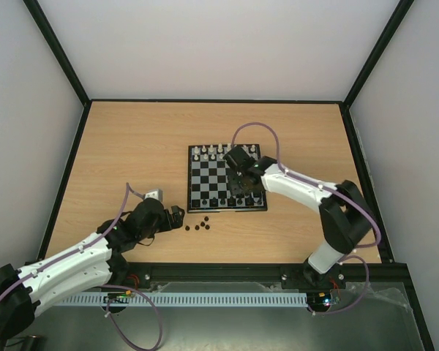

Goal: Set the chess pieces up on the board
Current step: Place the chess piece on the chessboard, then pick up the chess piece at the center of the board.

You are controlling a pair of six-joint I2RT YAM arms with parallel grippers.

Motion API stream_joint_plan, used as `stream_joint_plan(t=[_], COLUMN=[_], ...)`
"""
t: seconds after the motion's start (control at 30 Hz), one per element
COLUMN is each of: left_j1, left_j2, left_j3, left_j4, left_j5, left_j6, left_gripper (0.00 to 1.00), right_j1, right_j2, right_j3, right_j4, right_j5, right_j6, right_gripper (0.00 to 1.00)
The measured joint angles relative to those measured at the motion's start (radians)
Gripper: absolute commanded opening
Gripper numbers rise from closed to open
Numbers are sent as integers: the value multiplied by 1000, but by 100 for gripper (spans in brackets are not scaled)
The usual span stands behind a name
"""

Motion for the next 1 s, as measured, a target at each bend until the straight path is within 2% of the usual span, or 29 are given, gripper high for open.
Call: stream_joint_plan(t=[0.13,0.37,0.63,0.83,1.0], left_j1=[0,0,-52,-168,-220], left_j2=[3,73,305,419,433], left_j3=[9,32,100,207,233], left_j4=[-14,-19,-32,-55,-74], left_j5=[-23,-32,-64,-151,-192], left_j6=[0,14,33,11,-23], left_gripper=[100,98,66,59,42], right_j1=[16,124,153,154,155], right_j2=[-118,-308,-395,-452,-490], right_j3=[16,-4,-169,-215,-239], right_j4=[-24,-37,-36,-33,-31], right_j5=[20,19,-2,-8,-11], right_j6=[-2,33,80,93,94], right_gripper=[72,72,71,71,71])
